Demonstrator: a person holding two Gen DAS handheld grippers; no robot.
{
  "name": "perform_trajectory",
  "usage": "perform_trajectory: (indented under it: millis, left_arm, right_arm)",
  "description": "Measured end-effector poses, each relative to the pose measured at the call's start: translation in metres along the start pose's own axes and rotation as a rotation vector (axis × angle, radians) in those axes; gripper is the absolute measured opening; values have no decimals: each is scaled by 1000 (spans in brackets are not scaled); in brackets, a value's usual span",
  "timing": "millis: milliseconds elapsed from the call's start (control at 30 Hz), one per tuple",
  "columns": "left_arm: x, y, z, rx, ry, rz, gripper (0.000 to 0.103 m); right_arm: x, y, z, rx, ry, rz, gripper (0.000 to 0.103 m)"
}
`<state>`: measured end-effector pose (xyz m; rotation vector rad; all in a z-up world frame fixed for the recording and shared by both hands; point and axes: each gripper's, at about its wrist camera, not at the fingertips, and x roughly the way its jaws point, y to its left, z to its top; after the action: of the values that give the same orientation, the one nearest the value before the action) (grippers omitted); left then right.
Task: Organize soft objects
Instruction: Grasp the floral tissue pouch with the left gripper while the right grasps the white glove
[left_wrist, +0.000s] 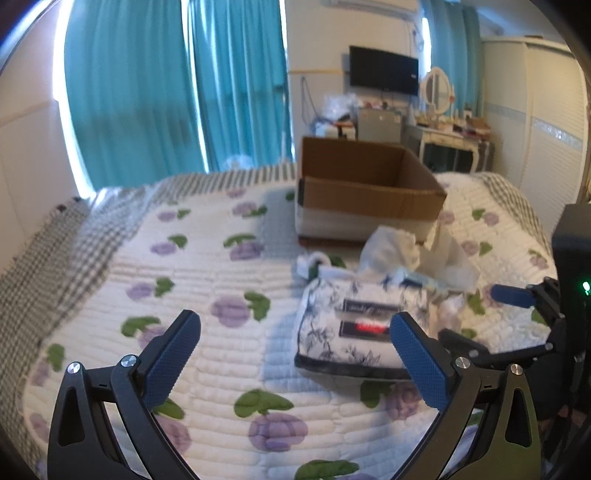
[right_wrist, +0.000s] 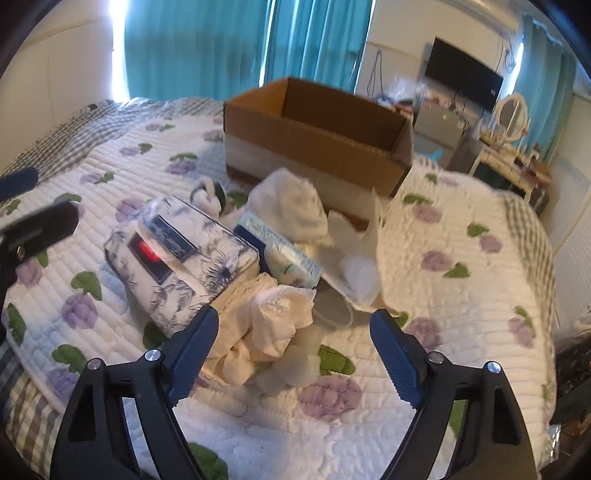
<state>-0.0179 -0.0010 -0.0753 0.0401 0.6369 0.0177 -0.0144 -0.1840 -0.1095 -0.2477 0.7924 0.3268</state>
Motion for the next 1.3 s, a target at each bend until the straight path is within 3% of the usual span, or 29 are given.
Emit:
perform_trajectory:
  millis: [167,200,233,333,533,700,900,967,1033,1100,1200,1300]
  left_arm:
    - [15,-3,-8,4,51,-21,103]
    - [17,-3,-9,7,57,-23,103]
    - [18,-3,-9,8,61,-25,103]
    - [21,-4,-9,-2,85,-43,103]
    - [22,-12,-8,5,108,-84,103]
    - [24,-27,-8,28,141,-145,103]
    - [33,-6,1,28,128,-49,103]
    - [42,6,3,7,144,-35,95]
    - [54,14,1,-9,187,-47,75]
    - [69,17,-5,-19,247,-85,74]
    - [79,19,-11,-65,270,-146,72]
    - [84,17,-10,-106,294,-218,53]
  right_arm:
    - [34,0,2,17,74,76,54]
    - [38,1,1,14,89,90,37]
    - [39,2,0,7,90,95,27]
    - [26,4,1,-6,47,103,17]
    - [-21,-11,10,19,-63,82,17]
    - [-40,-28,15,53,-98,71,17]
    - [-41,-35,9,57,-102,71,17]
    - [-39,-36,9,60,-99,77,17]
    - [-37,-35,8,57,-96,81,17]
    - [-35,-34,7,56,-93,81,17]
    - [-32,-35,7,58,-87,80,17]
    - [-29,-33,7,60,-75,76,17]
